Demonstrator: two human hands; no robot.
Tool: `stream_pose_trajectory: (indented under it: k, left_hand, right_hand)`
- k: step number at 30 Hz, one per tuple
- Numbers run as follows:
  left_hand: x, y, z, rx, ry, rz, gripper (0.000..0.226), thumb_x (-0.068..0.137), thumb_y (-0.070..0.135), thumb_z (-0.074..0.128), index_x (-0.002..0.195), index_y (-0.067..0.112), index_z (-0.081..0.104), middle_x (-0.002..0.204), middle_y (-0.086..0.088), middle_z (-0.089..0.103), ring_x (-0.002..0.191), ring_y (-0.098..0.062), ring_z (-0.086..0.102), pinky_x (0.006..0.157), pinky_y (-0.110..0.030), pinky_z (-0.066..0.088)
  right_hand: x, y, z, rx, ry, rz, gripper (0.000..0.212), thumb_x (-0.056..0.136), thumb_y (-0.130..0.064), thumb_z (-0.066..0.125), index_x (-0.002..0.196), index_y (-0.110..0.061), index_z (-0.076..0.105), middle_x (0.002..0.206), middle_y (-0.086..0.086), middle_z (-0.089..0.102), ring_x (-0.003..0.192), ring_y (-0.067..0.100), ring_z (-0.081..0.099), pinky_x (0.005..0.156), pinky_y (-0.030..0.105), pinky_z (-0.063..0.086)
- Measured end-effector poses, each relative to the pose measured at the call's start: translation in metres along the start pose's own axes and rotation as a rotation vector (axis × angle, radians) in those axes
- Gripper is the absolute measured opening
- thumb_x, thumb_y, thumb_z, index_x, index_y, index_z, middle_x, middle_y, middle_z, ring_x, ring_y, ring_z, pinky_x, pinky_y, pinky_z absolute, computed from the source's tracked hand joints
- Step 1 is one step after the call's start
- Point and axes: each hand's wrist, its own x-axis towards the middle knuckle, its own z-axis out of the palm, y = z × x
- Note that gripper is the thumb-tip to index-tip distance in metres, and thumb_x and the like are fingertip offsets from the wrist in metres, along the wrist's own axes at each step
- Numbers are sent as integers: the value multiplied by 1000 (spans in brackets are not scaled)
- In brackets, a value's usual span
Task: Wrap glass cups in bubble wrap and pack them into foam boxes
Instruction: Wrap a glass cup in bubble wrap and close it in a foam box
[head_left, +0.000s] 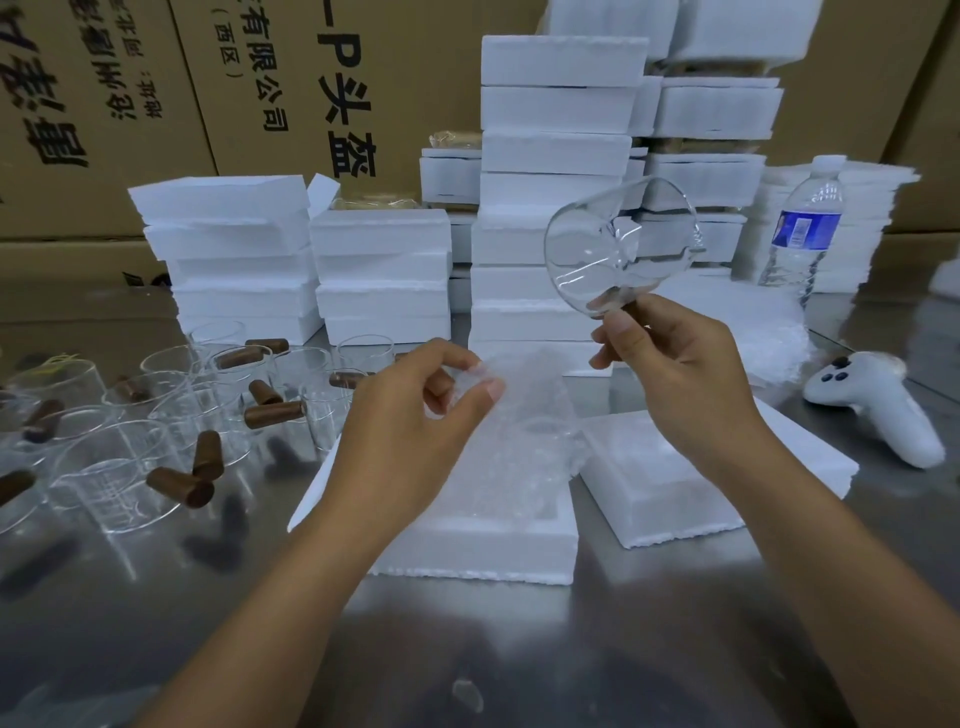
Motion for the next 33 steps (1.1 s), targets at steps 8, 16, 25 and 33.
stream_pose_trajectory:
  k: [8,16,25,33]
  left_hand:
    - [5,-1,0,-164,154,-132,14,80,31,71,72,29,60,57,9,52,53,-2,47,54,-7,36]
    - [11,0,-9,-333,269,-165,15,90,28,62,76,31,66,63,22,63,63,6,56,66,-6,44]
    - [8,11,-14,-336,293,-56,12,81,48,56,81,40,65,78,23,68,79,3,61,83,-22,51]
    - [5,17,-13,-222,303,63,9,84,46,55,86,40,62,88,15,63,82,3,57,88,-26,48]
  right_hand:
    - [-4,-2,3,-299,-177,-154,10,89,-19,61,94,-22,69,89,5,63,81,12,56,77,22,45]
    - [-3,9,0,-508,-143,-87,18,88,-32,56,96,-22,68,79,-6,54,77,8,51,73,25,41]
    - [-3,8,-1,-685,-135,-28,18,92,-34,54,100,-24,66,80,-8,47,76,13,48,68,31,38]
    - [-8,2,2,-793,-173,-130,20,92,-32,56,107,-24,66,80,-9,42,72,19,50,63,28,36]
